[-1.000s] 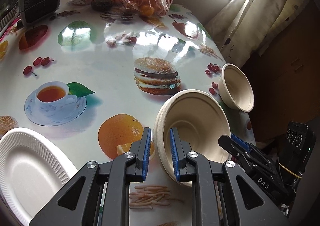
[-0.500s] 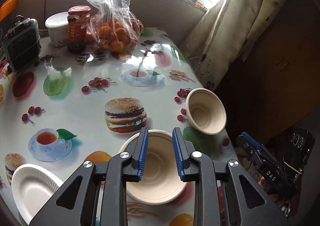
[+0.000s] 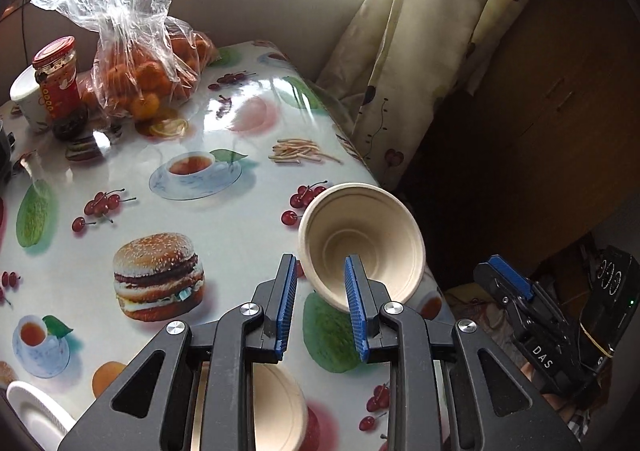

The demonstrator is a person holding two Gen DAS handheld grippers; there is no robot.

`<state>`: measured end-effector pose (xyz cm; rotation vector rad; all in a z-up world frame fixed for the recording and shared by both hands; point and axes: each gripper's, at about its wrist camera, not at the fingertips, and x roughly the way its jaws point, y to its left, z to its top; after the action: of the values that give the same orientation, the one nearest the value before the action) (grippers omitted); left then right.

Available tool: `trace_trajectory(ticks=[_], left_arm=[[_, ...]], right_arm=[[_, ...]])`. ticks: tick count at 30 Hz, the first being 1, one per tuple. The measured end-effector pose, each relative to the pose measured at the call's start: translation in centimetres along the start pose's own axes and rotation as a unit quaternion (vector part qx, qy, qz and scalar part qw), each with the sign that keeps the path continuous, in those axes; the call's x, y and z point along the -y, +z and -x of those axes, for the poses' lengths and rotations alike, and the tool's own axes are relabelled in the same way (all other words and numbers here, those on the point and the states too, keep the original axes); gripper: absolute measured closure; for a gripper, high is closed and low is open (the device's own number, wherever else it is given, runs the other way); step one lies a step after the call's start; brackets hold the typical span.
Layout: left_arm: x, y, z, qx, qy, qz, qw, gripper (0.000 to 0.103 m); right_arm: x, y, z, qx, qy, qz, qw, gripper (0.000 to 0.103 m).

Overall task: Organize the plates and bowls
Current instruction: 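Grasp the next beige bowl rim with the left tool while the right tool grasps another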

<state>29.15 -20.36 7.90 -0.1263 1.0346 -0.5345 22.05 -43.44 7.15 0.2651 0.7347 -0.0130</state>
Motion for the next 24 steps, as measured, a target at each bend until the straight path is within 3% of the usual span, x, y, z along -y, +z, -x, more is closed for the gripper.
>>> trace_trajectory(ticks=[8,13,24], left_arm=[[-0.7,0.9,-4.0,-0.034,0.024,0.008,0.9991,0.077],[-1.4,1.1,-5.7,-0.05,0.032,0.014,0.9981,0.077],[-1.7,1.4,-7.6,-0.072,0.025,0.02,0.9969,0.077]], right_arm=[[1.0,-0.4,-4.0,-0.03,0.009,-0.01,0.999,0.064],[0.8,-0.3,-5.5,-0.04,0.017,-0.006,0.999,0.071],[0.8,-0.1,-7.2,-0.051,0.021,-0.01,0.998,0.078]])
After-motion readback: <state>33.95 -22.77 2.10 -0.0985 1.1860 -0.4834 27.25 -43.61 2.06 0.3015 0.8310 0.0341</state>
